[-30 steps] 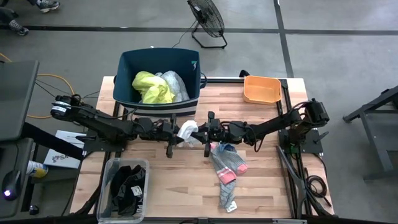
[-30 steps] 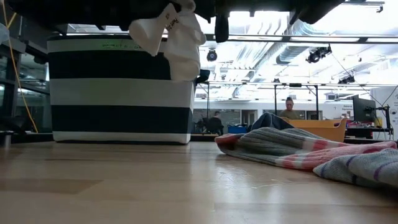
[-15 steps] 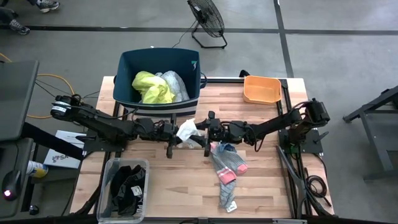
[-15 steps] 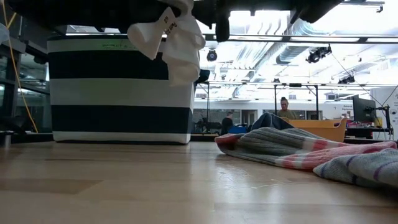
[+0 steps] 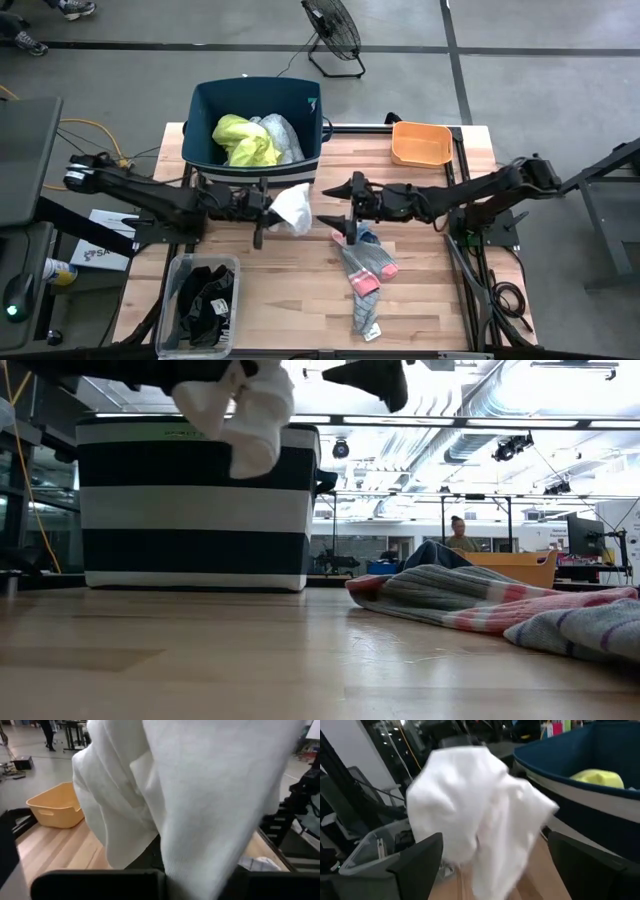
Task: Pick & Place Cloths
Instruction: Put the white underwear into the transparent bin
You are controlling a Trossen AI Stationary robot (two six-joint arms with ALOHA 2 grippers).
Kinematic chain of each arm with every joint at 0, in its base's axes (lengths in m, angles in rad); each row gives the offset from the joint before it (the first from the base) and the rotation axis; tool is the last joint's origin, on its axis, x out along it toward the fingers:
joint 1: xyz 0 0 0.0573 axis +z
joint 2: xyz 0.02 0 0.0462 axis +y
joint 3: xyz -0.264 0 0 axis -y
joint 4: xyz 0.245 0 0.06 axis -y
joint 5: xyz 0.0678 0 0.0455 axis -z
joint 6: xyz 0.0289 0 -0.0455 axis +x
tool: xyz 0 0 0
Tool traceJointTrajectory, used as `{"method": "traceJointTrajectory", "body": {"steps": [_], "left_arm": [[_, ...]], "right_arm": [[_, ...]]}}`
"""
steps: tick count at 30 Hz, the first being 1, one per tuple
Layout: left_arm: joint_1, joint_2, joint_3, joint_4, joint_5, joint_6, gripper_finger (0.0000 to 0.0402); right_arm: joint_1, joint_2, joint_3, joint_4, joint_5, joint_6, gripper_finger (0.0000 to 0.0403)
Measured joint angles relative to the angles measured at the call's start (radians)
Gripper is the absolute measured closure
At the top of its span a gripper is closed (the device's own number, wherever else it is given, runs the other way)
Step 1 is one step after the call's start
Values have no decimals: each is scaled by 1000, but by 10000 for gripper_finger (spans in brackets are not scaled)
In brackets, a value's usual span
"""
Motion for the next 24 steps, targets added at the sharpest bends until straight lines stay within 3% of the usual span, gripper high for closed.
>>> {"method": "traceJointTrajectory", "body": {"steps": [8,12,16,24], "left_arm": [[0,-223,6,-267,42,-71,378],[-1,-291,106,-573,57,-142,378],[-26,-290,256,-888,69,-167,378],[-190,-179,535,-1354,74,-261,378]], "right_arm": [[0,-19,0,-115,-3,67,50],[0,-19,0,-156,-3,74,50],[0,-19,0,-164,-4,74,50],[3,-19,-1,-174,-4,73,50]]}}
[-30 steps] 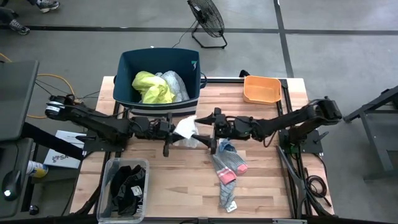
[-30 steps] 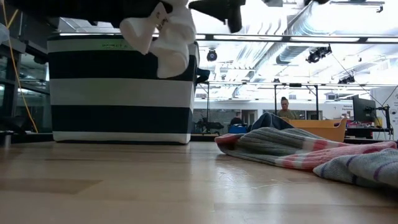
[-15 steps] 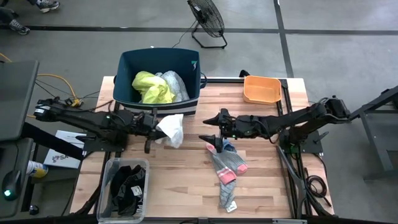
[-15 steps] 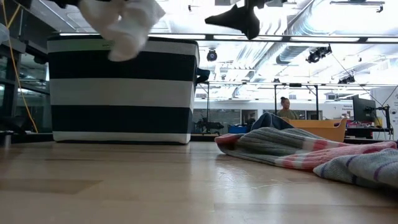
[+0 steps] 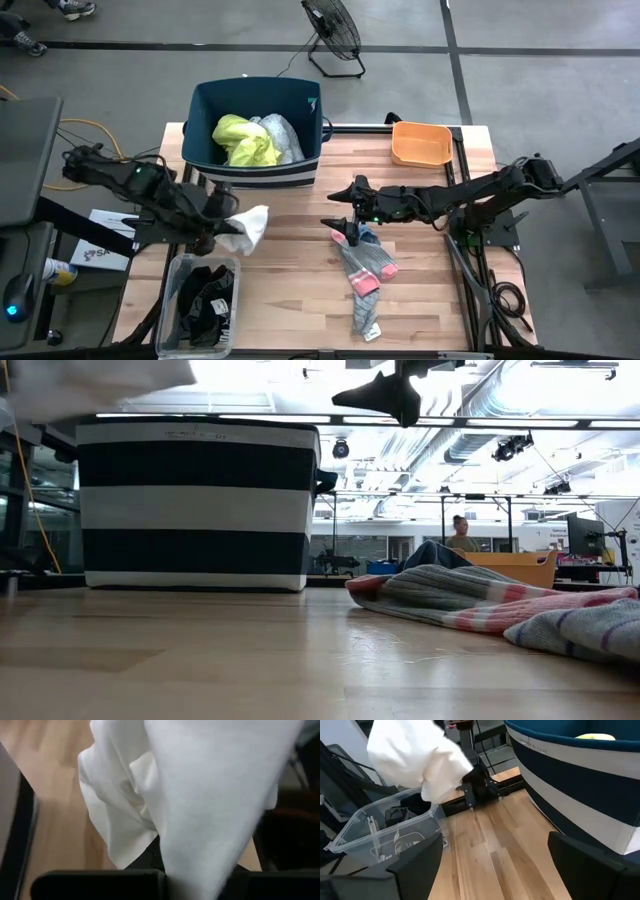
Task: Pick & Place Cloths
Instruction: Put the white underwear into the transparent bin
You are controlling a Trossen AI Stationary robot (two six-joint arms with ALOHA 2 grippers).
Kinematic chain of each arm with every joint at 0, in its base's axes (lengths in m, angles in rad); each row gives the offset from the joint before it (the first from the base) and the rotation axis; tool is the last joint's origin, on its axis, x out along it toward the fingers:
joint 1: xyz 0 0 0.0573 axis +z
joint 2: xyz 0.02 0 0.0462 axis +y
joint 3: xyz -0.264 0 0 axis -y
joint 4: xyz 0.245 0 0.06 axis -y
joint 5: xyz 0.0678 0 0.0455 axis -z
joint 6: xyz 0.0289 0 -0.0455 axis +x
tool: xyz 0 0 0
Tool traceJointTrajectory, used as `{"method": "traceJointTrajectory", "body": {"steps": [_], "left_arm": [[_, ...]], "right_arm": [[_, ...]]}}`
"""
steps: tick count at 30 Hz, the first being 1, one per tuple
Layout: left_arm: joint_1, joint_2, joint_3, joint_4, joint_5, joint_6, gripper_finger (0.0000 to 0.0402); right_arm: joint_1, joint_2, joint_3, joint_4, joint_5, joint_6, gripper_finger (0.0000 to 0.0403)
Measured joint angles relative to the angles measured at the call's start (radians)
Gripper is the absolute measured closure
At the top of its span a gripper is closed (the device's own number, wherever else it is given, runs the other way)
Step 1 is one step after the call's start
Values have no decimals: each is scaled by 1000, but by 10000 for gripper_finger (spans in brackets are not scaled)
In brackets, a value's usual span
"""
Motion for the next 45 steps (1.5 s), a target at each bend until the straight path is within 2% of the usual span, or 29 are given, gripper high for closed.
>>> {"method": "traceJointTrajectory", "body": {"steps": [6,11,18,27,32,39,45], "left_arm": [[-153,103,117,-179,8,-144,378],[-296,179,158,-261,14,-296,378],[-497,247,163,-306,63,-561,376],[-705,341,163,-306,29,-839,378],[-749,414,162,-304,-8,-852,378],[-753,536,162,-297,-51,-747,378],[-752,585,136,-279,-74,-709,378]], "right_arm": [[0,0,0,-8,0,-2,50],[0,0,0,-17,0,0,50],[0,0,-1,-19,0,0,50],[4,0,-1,-20,1,0,50],[4,1,-1,-20,3,0,50],[4,1,-1,-19,3,0,50],[4,1,-1,-18,3,-2,50]]}}
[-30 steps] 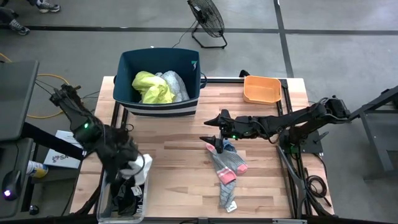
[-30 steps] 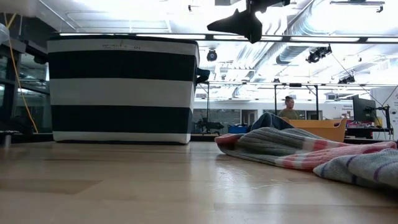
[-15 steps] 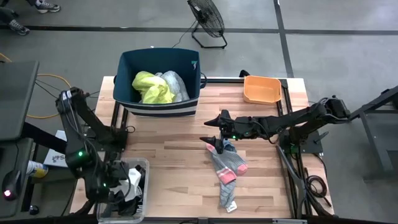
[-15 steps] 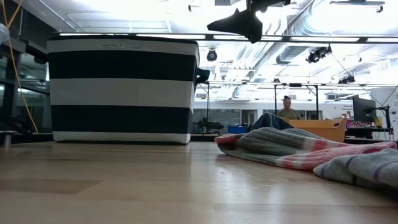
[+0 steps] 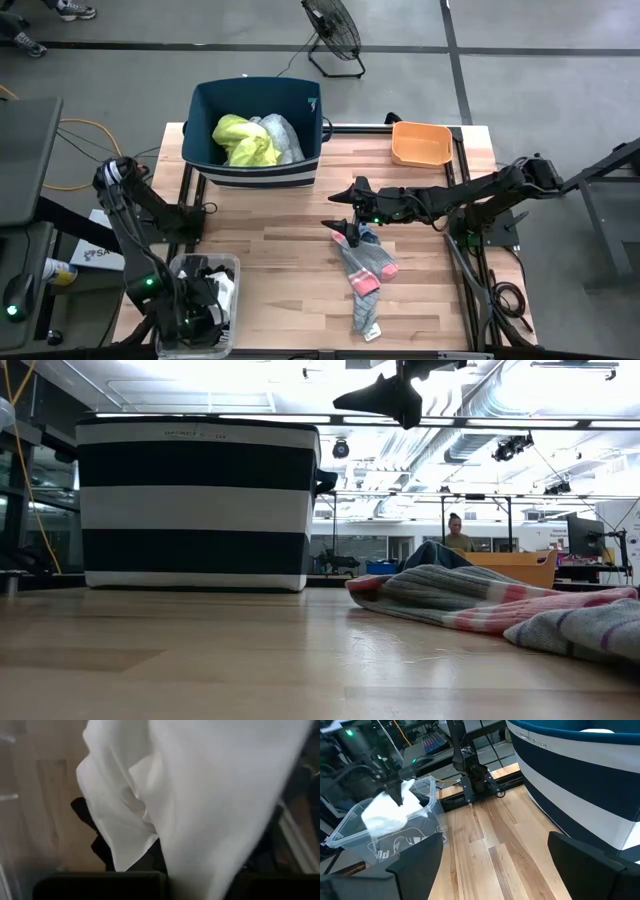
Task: Pick & Place Cloths
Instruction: Put the white underwear into the transparent bin
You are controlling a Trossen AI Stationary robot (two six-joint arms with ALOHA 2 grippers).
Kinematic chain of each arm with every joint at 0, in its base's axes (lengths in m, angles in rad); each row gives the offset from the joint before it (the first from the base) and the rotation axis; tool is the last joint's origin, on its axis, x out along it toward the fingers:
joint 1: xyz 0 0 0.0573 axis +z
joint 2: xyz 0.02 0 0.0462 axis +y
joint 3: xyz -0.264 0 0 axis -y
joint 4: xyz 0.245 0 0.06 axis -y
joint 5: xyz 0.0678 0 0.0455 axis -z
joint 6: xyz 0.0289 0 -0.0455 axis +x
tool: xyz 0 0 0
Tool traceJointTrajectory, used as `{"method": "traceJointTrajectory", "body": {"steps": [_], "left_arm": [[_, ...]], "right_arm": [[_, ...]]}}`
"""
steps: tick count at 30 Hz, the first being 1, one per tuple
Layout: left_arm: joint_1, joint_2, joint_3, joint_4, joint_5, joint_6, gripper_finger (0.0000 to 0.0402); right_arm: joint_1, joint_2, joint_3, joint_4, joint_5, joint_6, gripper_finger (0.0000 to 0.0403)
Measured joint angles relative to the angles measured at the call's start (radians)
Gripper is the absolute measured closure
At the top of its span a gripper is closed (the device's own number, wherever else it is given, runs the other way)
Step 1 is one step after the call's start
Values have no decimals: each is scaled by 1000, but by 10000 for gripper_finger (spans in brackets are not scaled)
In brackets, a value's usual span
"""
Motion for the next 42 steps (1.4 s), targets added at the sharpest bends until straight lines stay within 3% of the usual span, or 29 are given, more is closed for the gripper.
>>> {"method": "traceJointTrajectory", "body": {"steps": [10,20,27,32,42], "left_arm": [[1,-17,-220,237,56,-63,378],[0,-20,-341,411,91,-72,378],[1,-45,-358,445,106,-93,374],[0,-89,-358,453,79,-137,314],[0,-244,-358,506,93,-238,142]], "right_arm": [[-2,0,0,1,1,-6,50],[-3,0,0,1,50,-8,50],[-2,0,0,0,50,-8,50],[-2,0,0,0,50,-7,50],[-2,0,0,-31,50,3,50]]}}
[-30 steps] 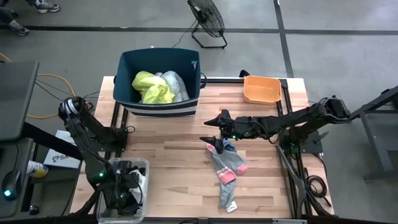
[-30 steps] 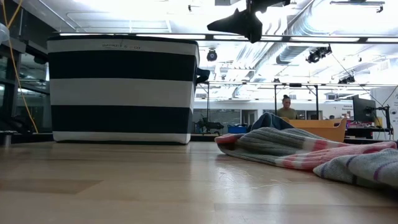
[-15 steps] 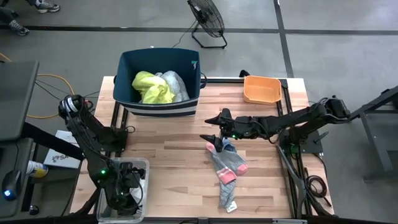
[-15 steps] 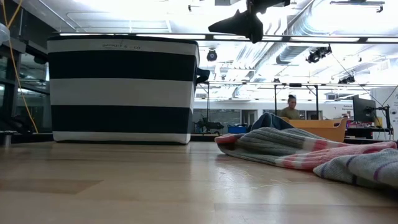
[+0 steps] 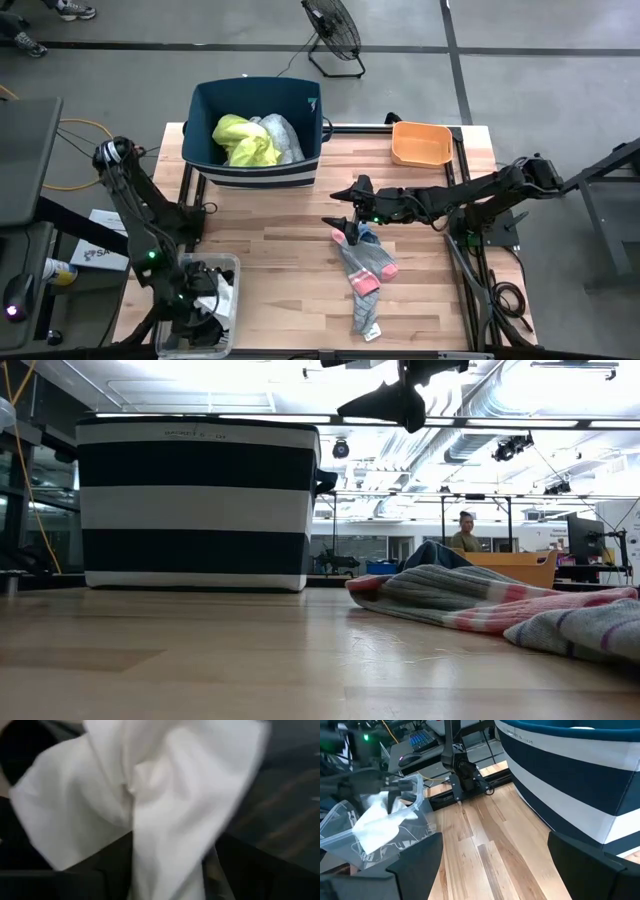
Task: Pick & Place Cloths
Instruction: Put the white underwear into the transparent bin, then put the blue sock into the orange bin
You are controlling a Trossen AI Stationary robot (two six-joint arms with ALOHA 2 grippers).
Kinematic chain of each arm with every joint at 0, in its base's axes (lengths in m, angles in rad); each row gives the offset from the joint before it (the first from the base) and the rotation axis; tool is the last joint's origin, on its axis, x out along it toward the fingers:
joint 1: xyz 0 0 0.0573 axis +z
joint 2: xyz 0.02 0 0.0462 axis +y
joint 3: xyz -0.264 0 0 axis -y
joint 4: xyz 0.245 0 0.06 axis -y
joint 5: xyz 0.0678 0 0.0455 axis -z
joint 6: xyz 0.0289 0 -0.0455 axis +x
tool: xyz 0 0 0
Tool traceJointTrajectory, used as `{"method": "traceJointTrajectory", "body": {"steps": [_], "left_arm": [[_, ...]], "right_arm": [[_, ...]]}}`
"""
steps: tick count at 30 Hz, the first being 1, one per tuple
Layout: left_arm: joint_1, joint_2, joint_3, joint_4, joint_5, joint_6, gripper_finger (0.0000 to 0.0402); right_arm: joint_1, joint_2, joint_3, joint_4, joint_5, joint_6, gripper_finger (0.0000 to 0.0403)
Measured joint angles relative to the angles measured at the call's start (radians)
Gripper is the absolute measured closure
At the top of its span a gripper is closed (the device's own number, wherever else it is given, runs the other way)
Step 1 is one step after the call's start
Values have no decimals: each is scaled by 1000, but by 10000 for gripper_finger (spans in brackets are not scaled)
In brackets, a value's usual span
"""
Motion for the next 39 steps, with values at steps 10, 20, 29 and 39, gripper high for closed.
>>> {"method": "traceJointTrajectory", "body": {"steps": [10,20,29,39], "left_arm": [[1,-169,0,-37,-133,-41,81],[1,-259,0,-177,-289,-31,81],[83,-288,0,-180,-467,132,80],[395,-289,0,15,-472,590,80]], "right_arm": [[0,0,0,2,0,0,50],[0,0,0,2,0,0,50],[0,0,0,-90,-1,35,50],[-1,-54,0,-410,-24,288,50]]}}
